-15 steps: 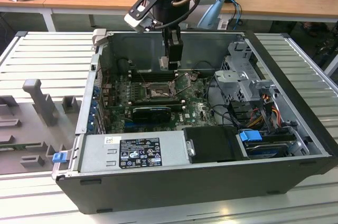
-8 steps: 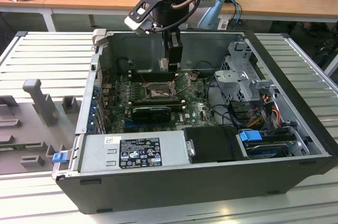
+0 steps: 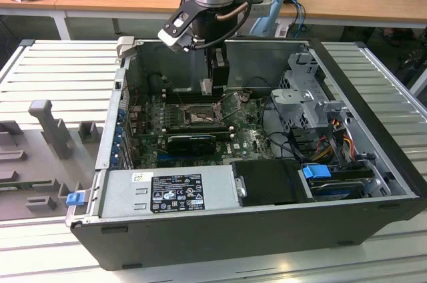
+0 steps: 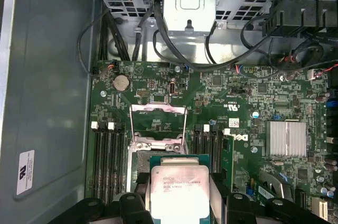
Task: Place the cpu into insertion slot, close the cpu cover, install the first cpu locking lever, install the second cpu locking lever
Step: 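Place the cpu into insertion slot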
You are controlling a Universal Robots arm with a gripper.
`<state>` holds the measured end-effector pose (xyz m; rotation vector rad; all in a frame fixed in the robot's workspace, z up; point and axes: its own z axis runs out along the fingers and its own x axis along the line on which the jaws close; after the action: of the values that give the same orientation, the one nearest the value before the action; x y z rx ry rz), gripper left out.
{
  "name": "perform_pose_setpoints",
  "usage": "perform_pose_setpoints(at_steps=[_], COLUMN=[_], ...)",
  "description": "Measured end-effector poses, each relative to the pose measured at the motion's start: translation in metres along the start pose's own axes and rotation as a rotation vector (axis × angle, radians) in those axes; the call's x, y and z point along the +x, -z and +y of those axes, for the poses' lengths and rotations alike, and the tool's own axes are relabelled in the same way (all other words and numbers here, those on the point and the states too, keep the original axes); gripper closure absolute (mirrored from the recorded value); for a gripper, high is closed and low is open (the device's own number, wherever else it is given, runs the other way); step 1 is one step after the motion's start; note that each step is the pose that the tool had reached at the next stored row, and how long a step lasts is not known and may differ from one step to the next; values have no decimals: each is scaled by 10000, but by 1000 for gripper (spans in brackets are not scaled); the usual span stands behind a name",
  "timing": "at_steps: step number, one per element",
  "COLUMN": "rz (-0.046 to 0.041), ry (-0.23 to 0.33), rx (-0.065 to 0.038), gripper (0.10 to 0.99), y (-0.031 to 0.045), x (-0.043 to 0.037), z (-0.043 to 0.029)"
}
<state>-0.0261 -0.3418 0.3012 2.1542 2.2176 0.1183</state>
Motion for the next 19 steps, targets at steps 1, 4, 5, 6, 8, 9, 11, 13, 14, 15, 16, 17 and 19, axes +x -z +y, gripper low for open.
perform_pose_setpoints(at_steps=[1, 4, 5, 6, 8, 9, 11, 13, 14, 15, 16, 17, 19], rz=[-1, -1, -1, -2, -2, -1, 0, 0, -1, -1, -1, 0, 0], ry=[0, 0, 0, 0, -1, -2, -3, -8, -9, -9, -8, -9, -14], rx=[1, 1, 2, 2, 12, 14, 19, 30, 42, 47, 48, 48, 47], gripper=[553, 553, 553, 553, 553, 553, 553, 553, 553, 553, 553, 553, 553], y=[-6, -29, -36, -42, -84, -100, -161, -192, -203, -210, -219, -229, -245], x=[0, -1, -1, -1, -1, 0, 0, -1, -1, -1, -1, -1, -2], z=[-1, -3, -3, -4, -8, -9, -15, -19, -20, -21, -22, -23, -25])
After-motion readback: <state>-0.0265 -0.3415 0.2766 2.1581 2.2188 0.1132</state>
